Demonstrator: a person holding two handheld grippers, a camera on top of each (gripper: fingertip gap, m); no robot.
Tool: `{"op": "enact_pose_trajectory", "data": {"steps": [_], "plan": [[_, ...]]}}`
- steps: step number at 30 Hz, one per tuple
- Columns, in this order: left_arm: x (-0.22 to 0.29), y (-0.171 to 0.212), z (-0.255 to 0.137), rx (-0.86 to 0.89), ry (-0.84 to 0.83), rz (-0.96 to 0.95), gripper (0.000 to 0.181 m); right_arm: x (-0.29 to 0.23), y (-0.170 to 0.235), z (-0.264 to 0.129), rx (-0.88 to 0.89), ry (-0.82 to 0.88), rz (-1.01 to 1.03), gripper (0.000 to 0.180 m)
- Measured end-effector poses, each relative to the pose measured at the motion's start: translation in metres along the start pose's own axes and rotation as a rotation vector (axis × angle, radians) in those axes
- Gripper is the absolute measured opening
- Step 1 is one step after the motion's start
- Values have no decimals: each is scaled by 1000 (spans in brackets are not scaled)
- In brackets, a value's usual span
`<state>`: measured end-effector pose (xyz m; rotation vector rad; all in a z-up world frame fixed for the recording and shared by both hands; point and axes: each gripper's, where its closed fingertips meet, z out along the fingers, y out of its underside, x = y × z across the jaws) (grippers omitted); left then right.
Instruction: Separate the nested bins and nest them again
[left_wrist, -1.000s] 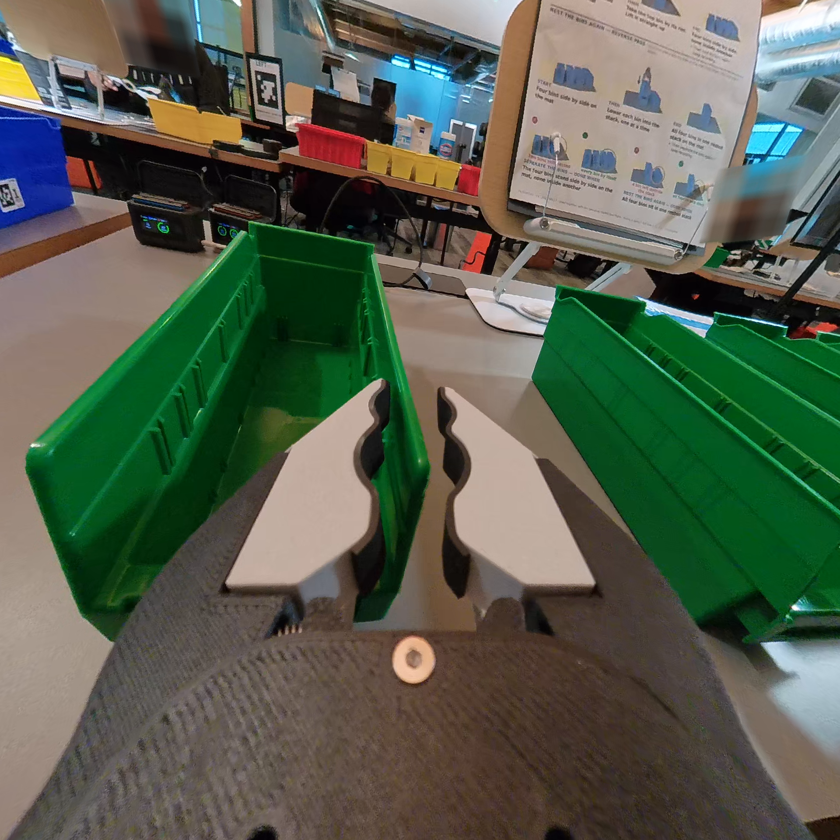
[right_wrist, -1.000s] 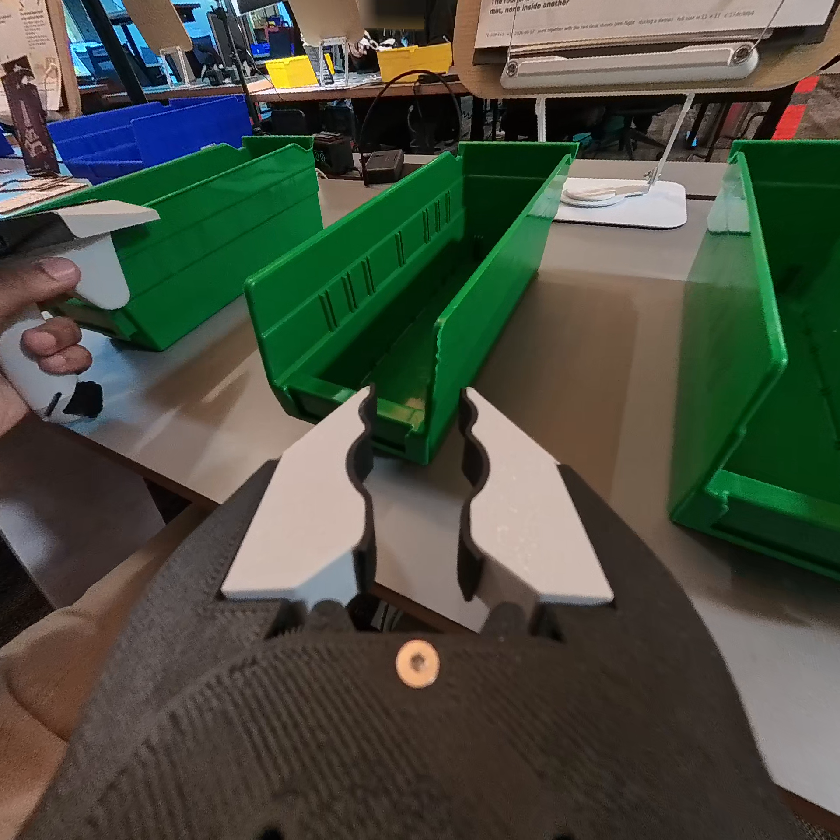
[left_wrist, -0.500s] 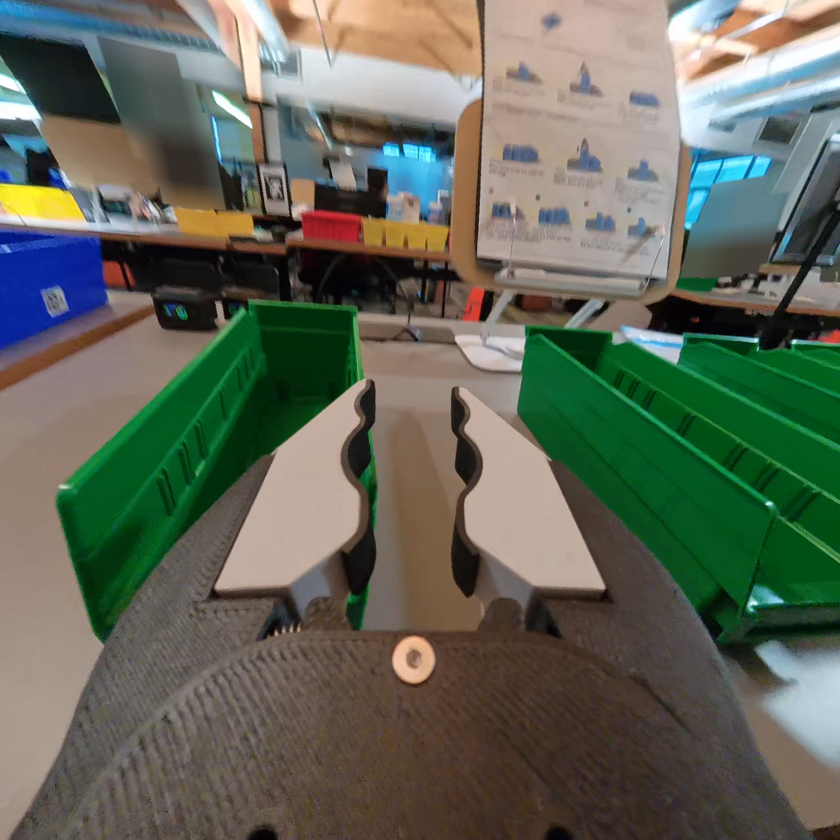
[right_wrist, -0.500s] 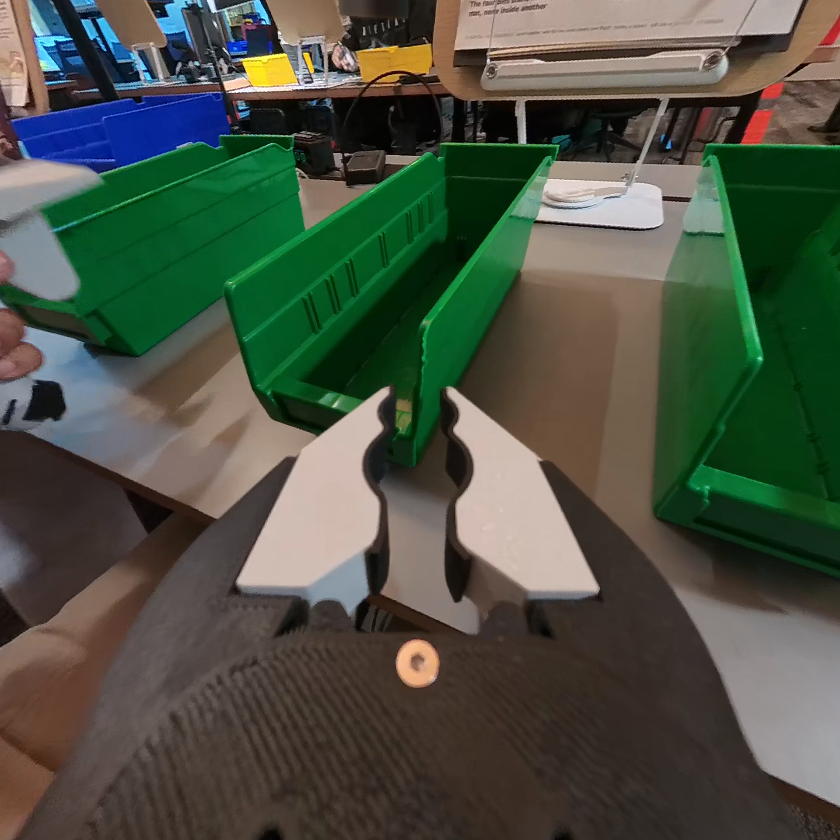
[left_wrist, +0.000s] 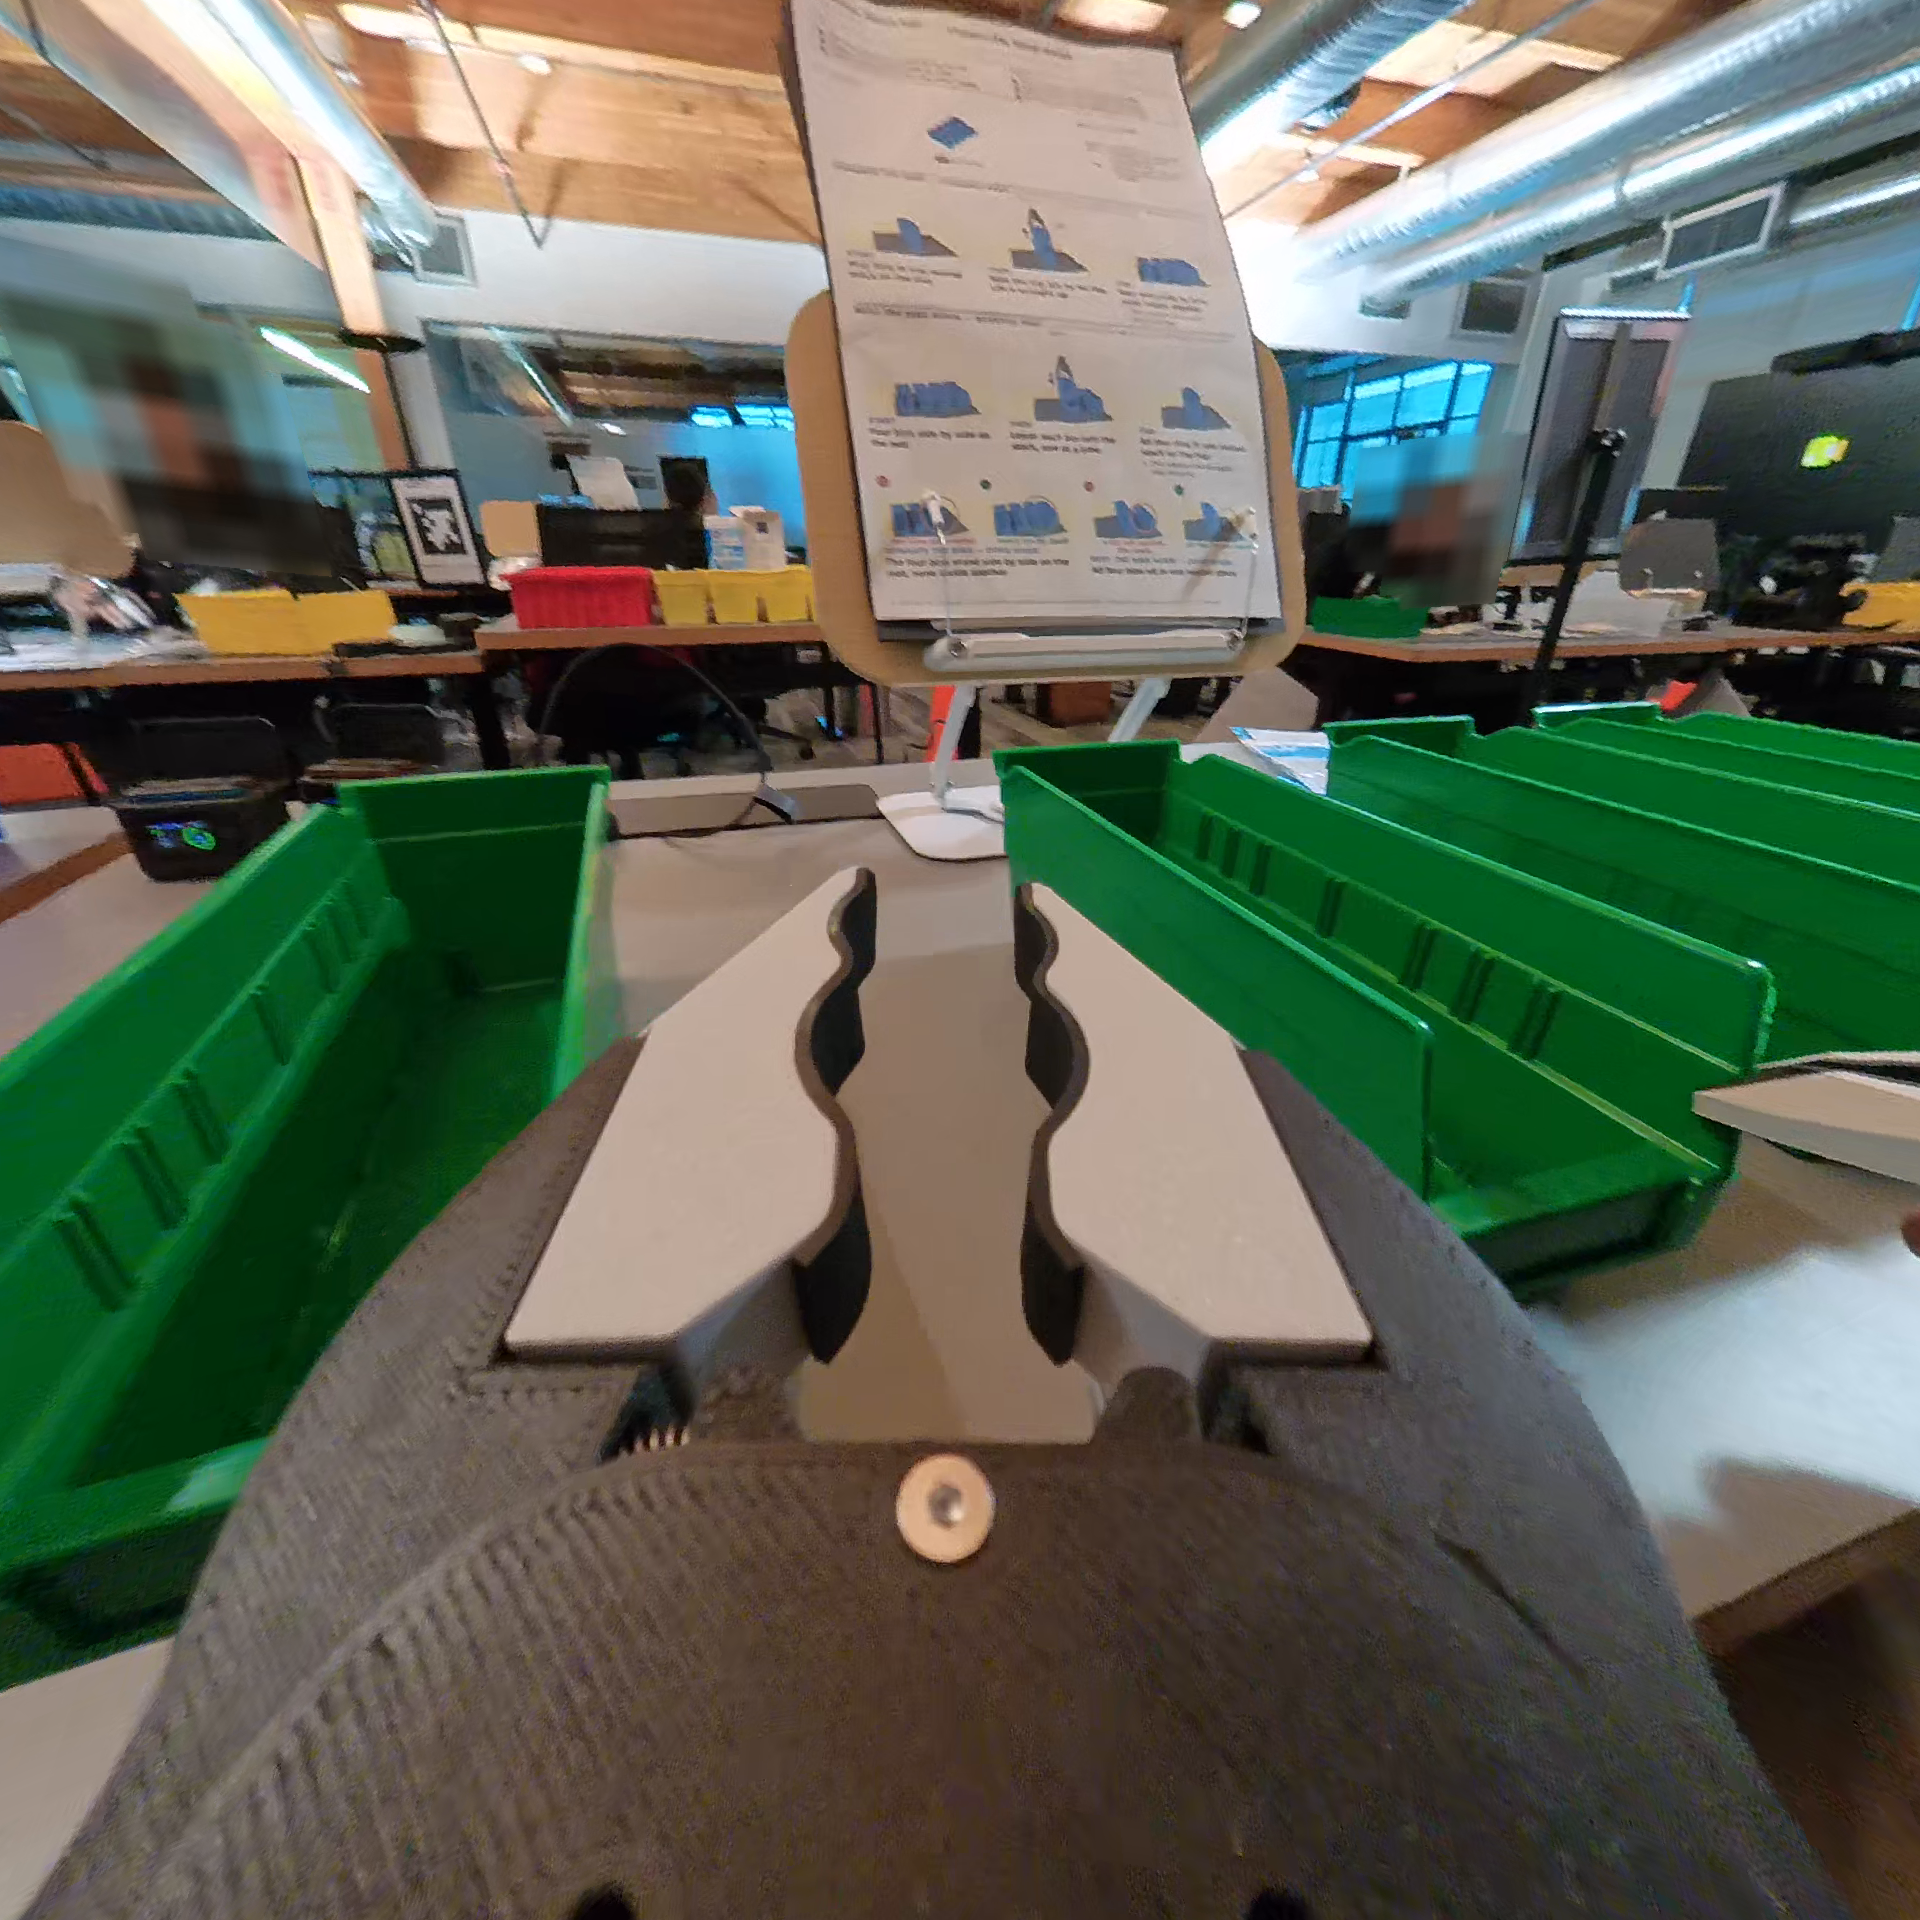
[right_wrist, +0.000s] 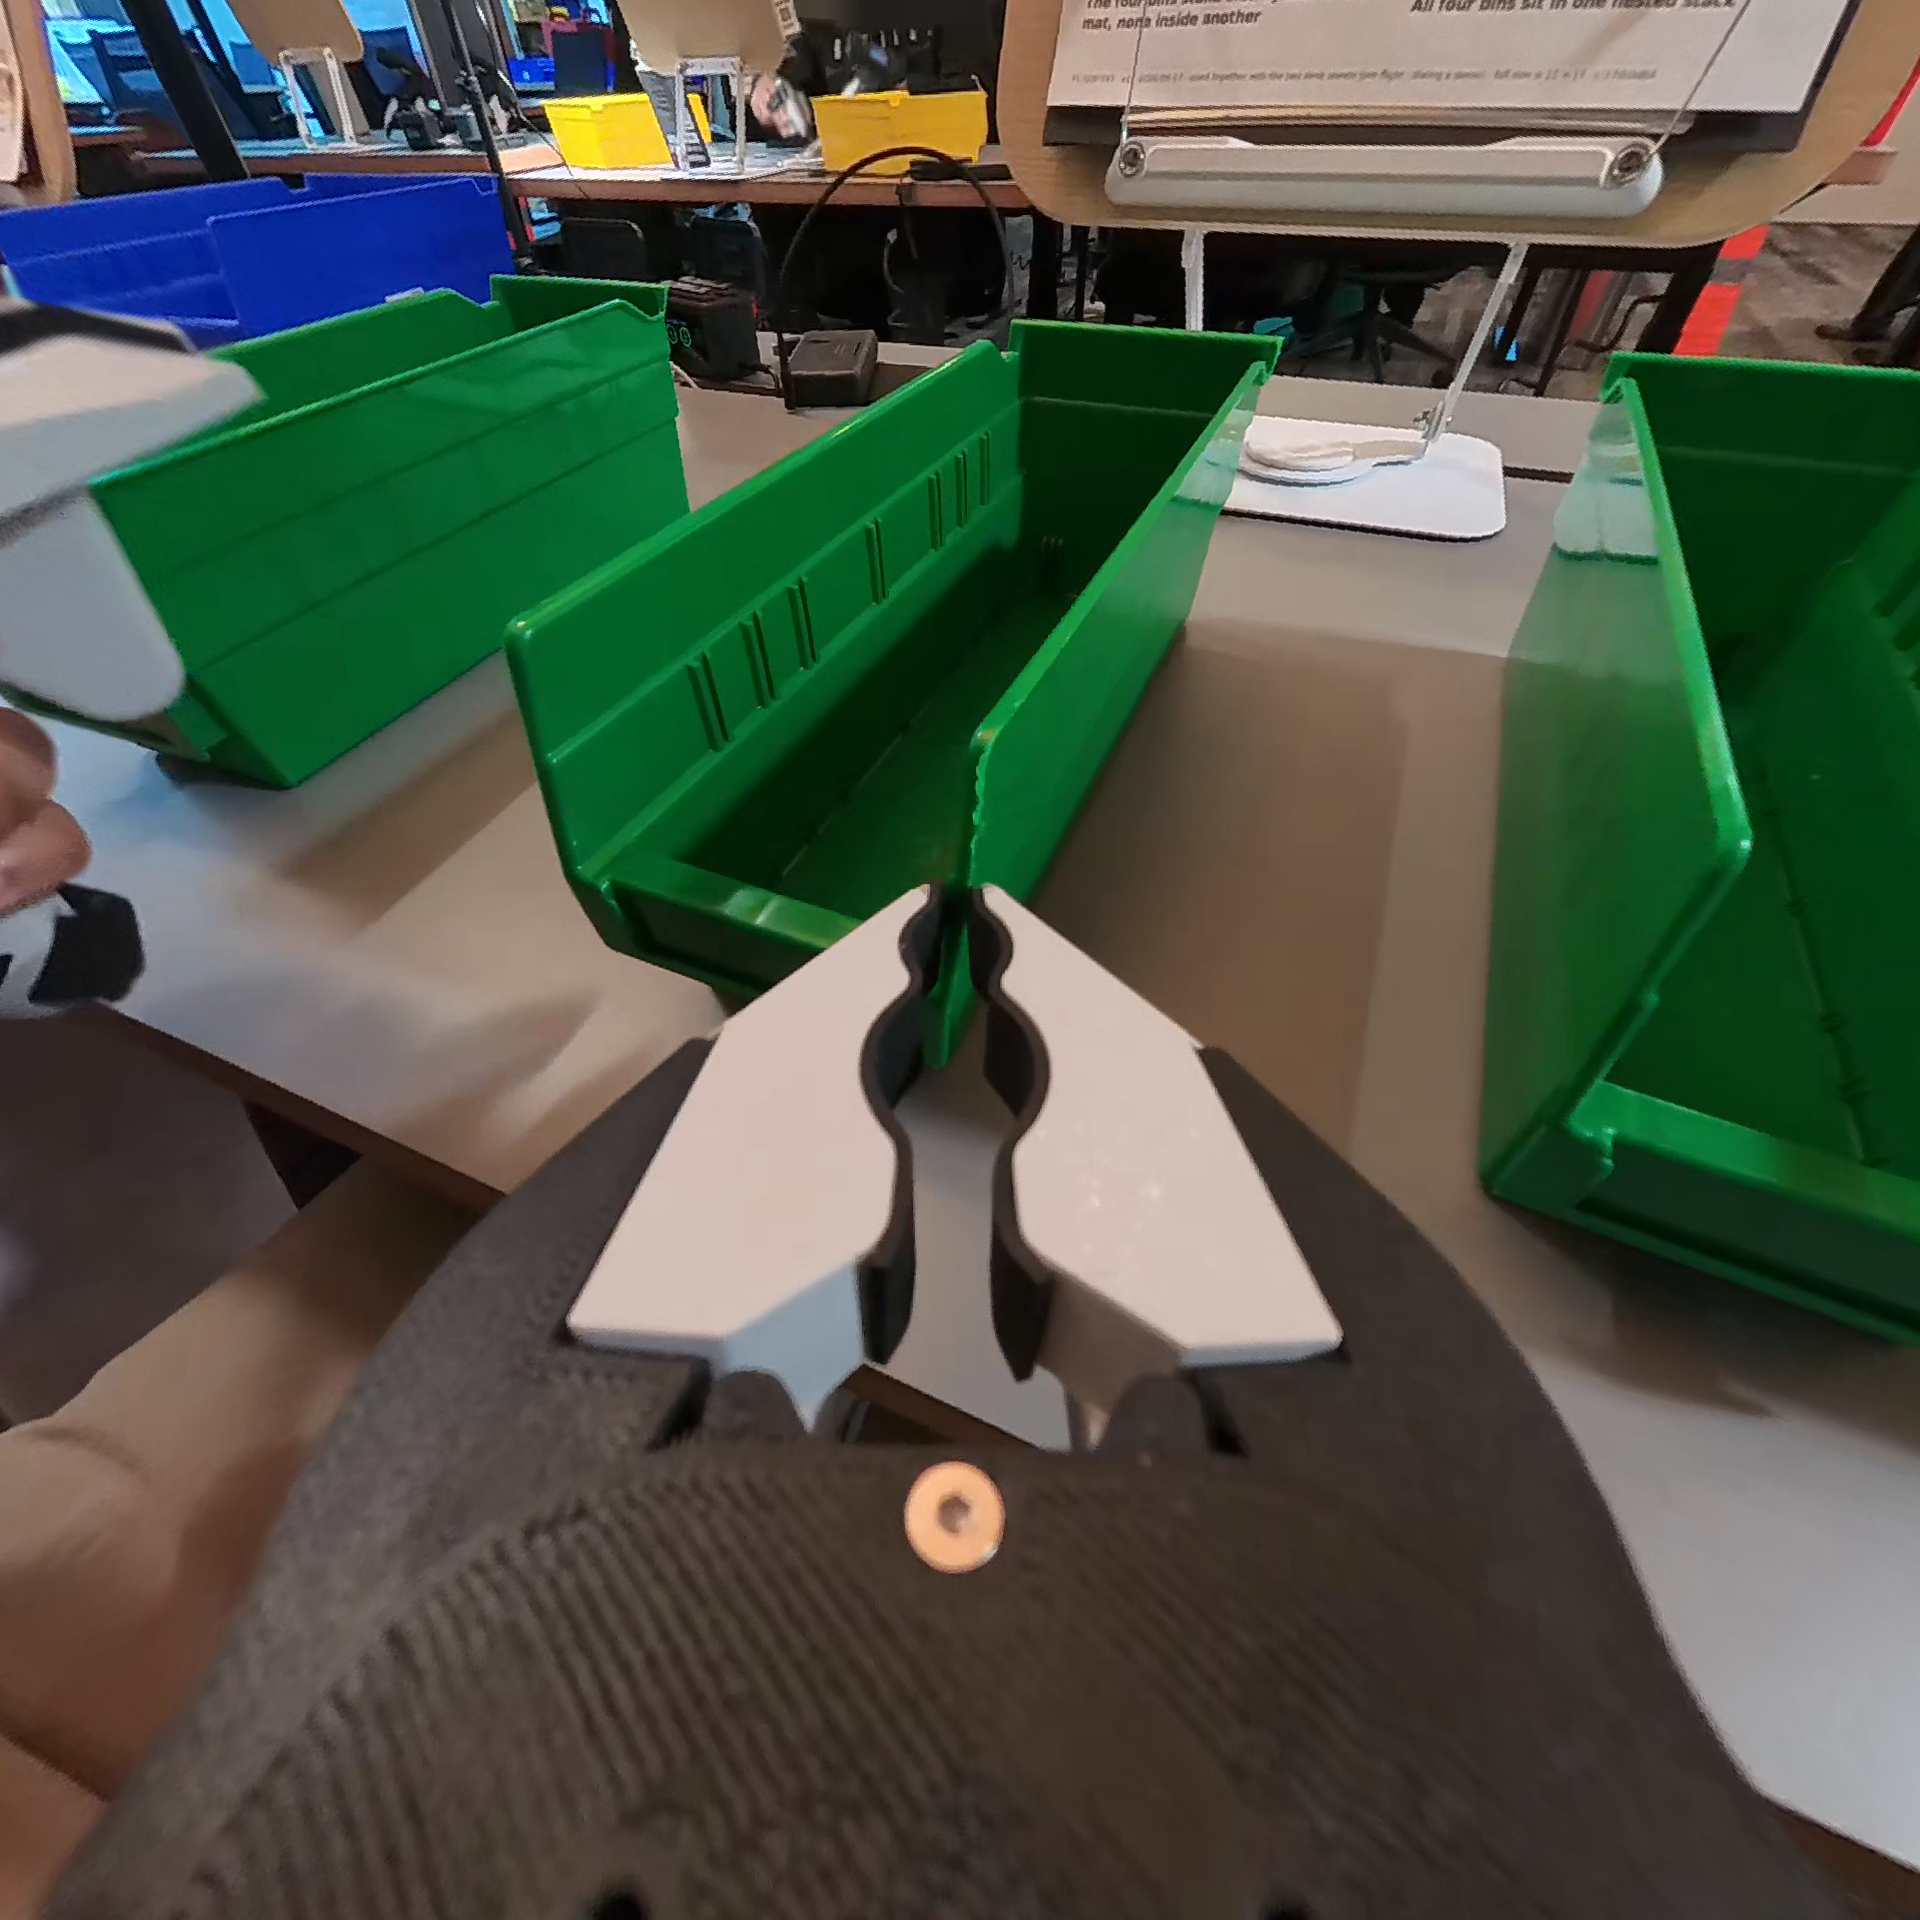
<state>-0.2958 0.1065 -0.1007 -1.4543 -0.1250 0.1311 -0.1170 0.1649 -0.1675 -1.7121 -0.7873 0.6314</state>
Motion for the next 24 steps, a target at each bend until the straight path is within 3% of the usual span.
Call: {"op": "enact_pose_trajectory", "data": {"steps": [1,13,24], "plan": [[3,4,1,-18,13,-13,24,0,0,0,1,-6,0,2],[15,47,10,-233,88,-112,26,7,-1,4,9,-28,25,1],[21,54,10,-270,123,-137,26,7,-1,4,11,-32,7,2]]}}
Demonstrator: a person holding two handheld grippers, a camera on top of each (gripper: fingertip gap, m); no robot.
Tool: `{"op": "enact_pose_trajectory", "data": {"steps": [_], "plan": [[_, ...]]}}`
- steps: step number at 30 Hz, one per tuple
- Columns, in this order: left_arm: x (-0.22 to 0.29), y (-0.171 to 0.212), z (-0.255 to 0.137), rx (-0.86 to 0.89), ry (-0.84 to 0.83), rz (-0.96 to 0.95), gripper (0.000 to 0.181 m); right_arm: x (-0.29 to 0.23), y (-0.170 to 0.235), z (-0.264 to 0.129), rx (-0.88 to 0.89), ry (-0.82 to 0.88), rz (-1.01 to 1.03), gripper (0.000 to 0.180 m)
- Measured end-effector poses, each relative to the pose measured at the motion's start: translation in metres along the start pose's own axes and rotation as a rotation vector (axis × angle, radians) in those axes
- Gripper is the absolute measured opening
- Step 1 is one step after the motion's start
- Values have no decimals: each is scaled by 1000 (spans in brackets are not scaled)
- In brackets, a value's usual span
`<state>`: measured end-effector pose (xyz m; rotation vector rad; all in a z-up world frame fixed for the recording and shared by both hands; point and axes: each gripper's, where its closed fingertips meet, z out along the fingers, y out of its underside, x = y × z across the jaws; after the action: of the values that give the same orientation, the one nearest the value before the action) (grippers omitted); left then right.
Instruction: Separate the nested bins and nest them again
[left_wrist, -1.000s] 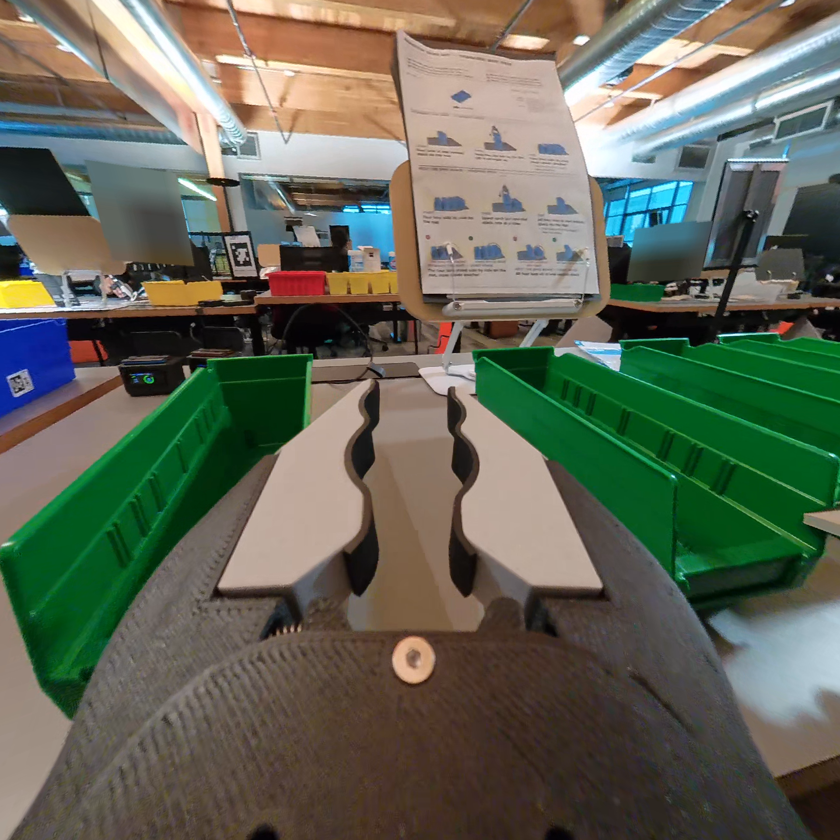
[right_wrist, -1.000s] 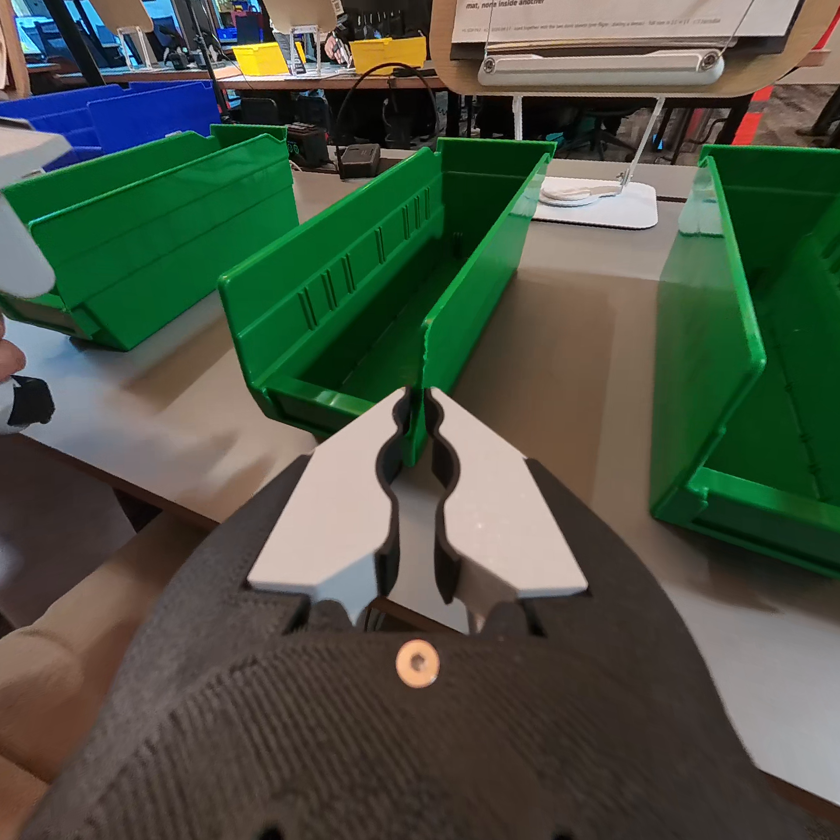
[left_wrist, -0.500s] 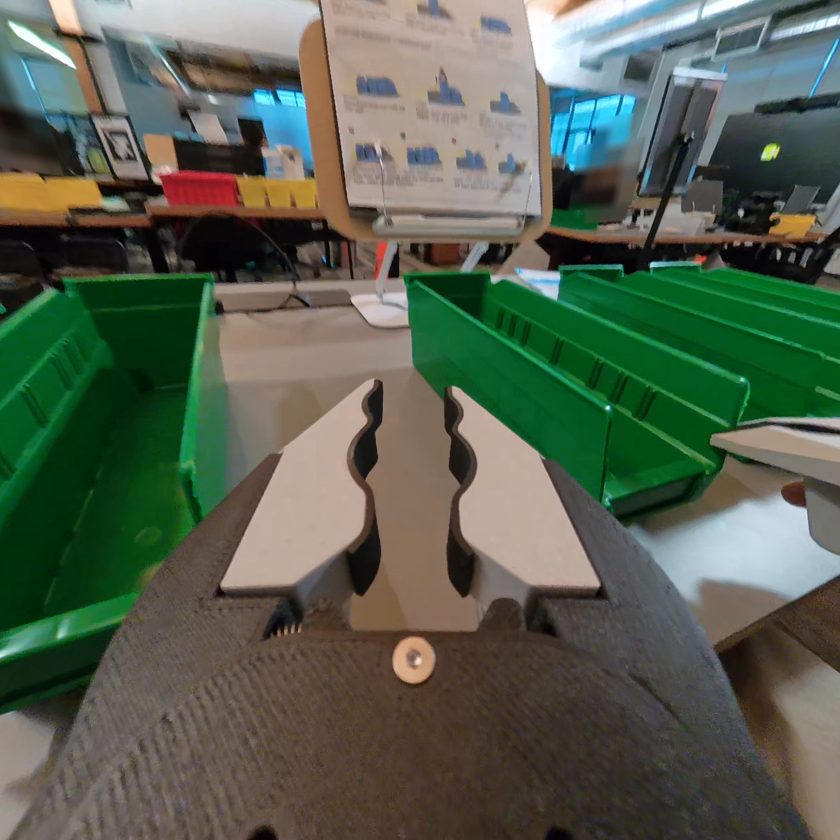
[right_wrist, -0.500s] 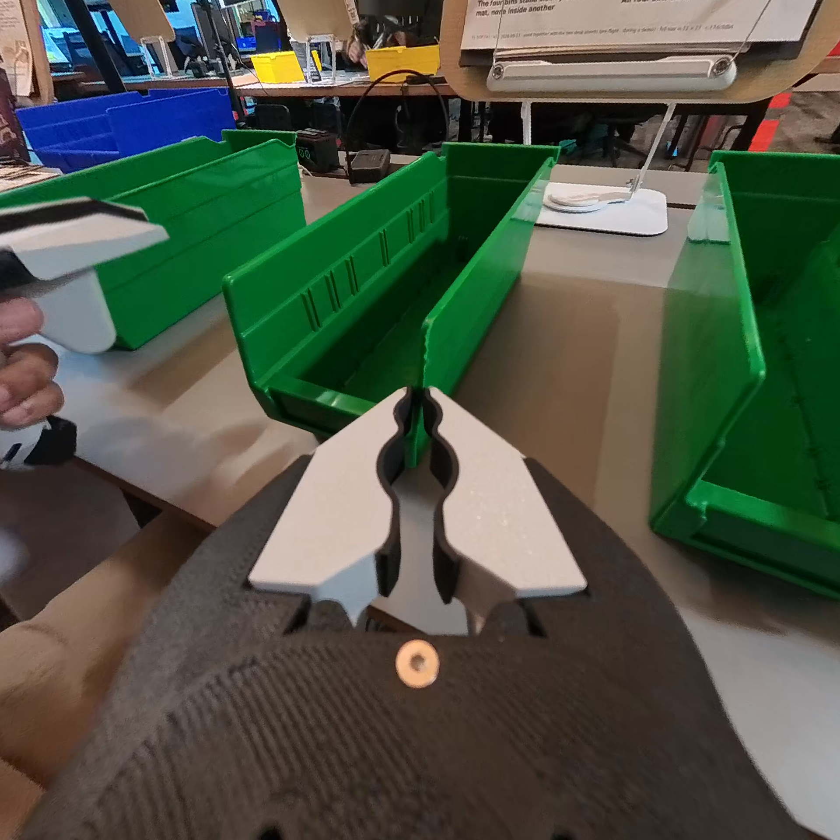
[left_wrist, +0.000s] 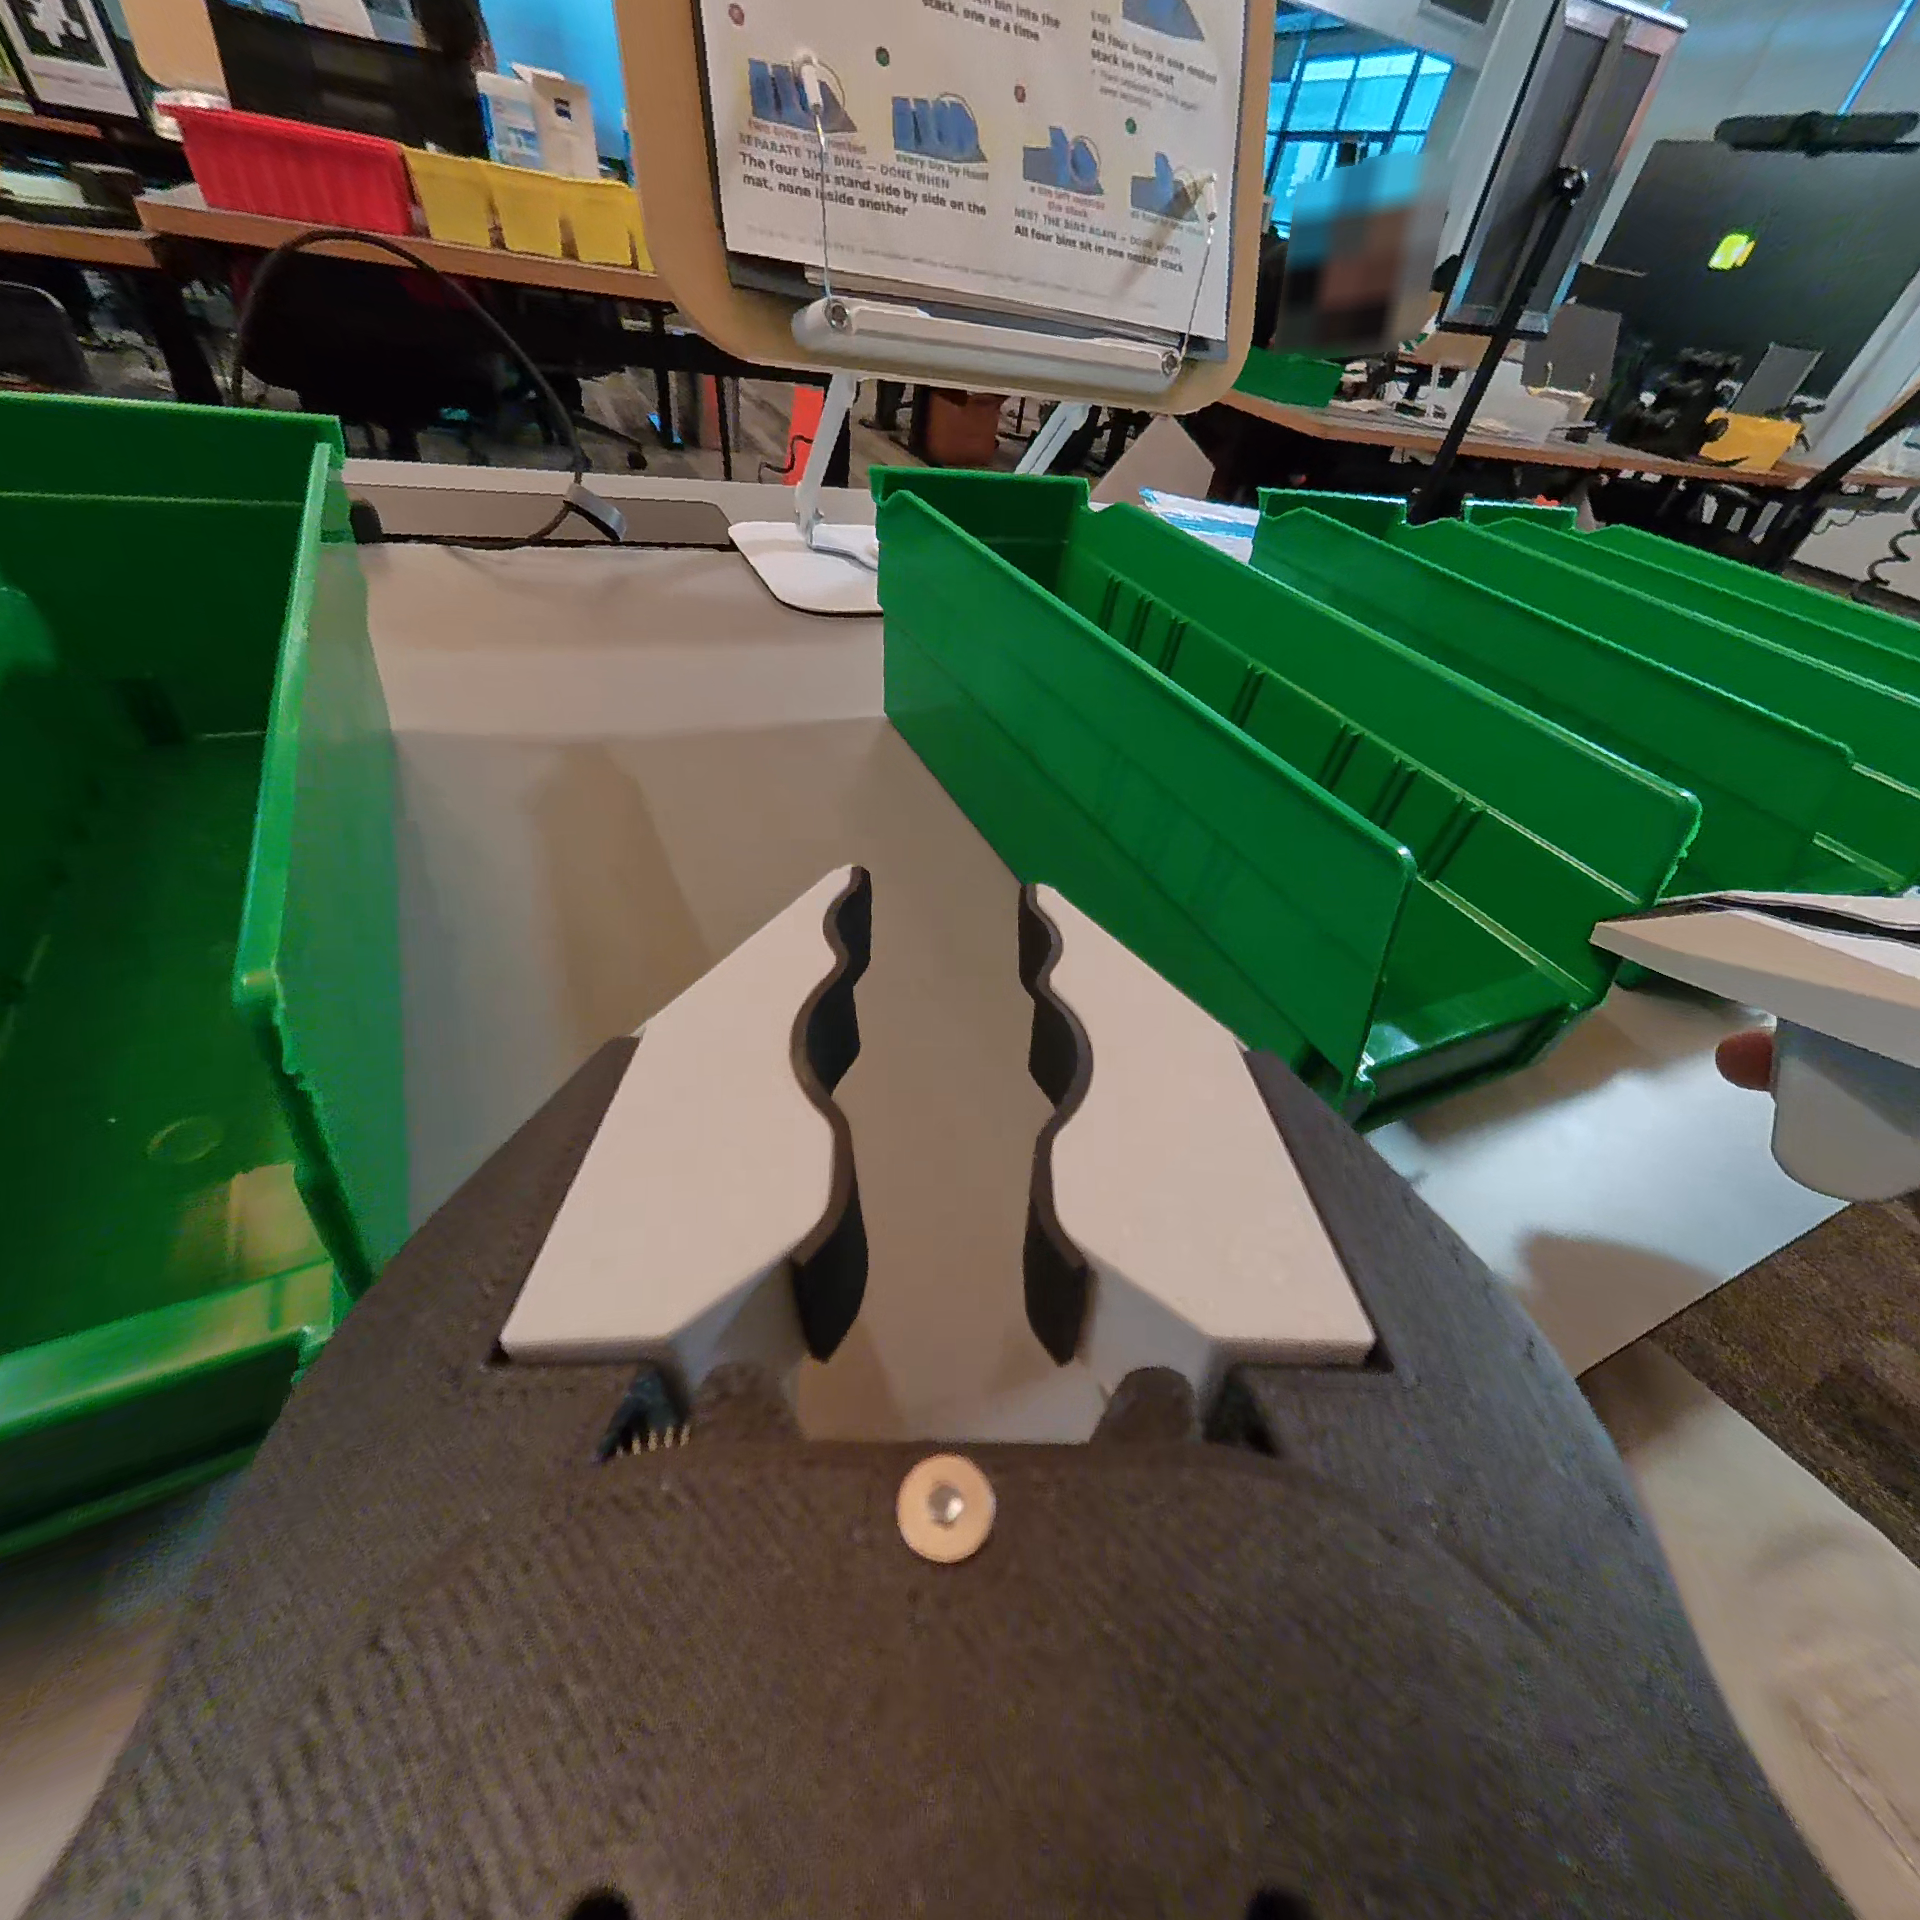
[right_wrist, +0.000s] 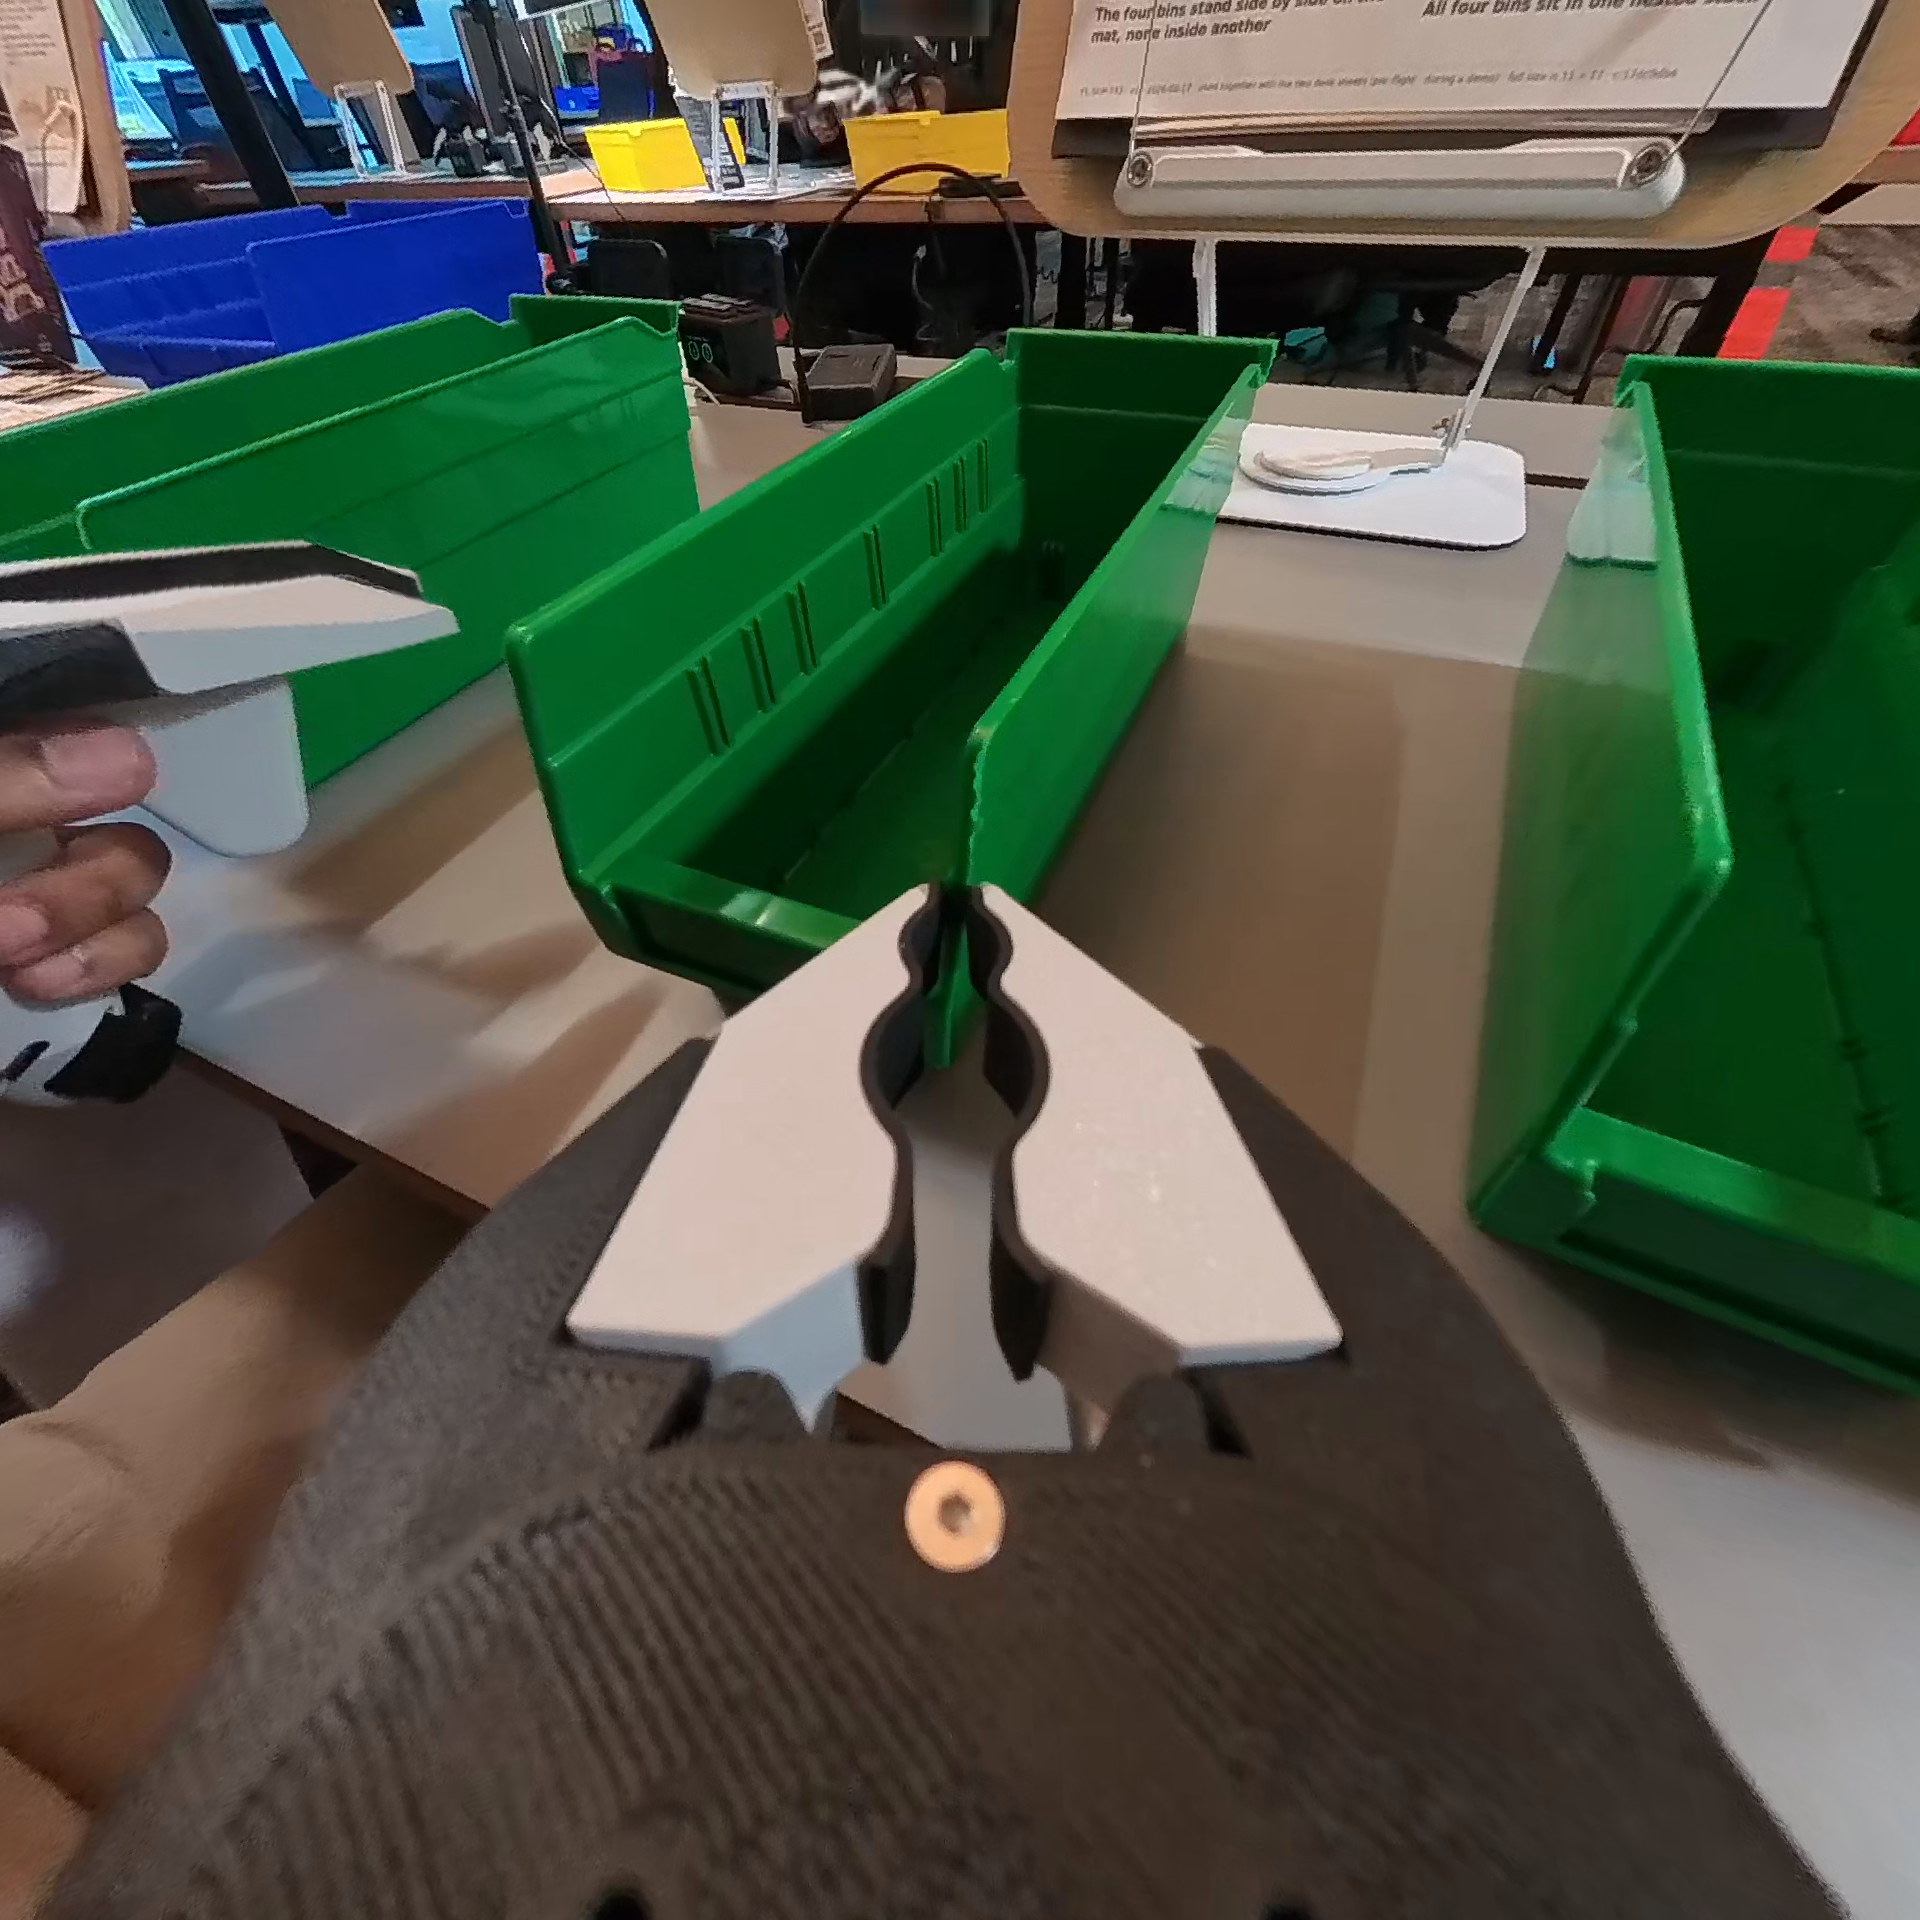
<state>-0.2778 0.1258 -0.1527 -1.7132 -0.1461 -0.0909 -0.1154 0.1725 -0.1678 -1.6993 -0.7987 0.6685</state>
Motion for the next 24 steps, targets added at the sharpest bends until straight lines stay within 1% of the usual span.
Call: {"op": "enact_pose_trajectory", "data": {"steps": [9,16,17,19,22,24], "plan": [[1,3,1,-15,12,-20,26,2,0,0,0,10,-16,2],[5,4,2,-20,17,8,27,2,1,0,-6,9,-36,3],[5,4,2,-21,17,7,27,2,3,0,-14,10,-37,4],[5,4,2,-21,17,2,27,1,3,0,-16,0,-30,16],[4,5,2,-24,19,-5,27,0,-1,1,5,-24,-7,19],[5,5,2,-26,20,-5,27,2,0,1,0,-20,-6,17]]}}
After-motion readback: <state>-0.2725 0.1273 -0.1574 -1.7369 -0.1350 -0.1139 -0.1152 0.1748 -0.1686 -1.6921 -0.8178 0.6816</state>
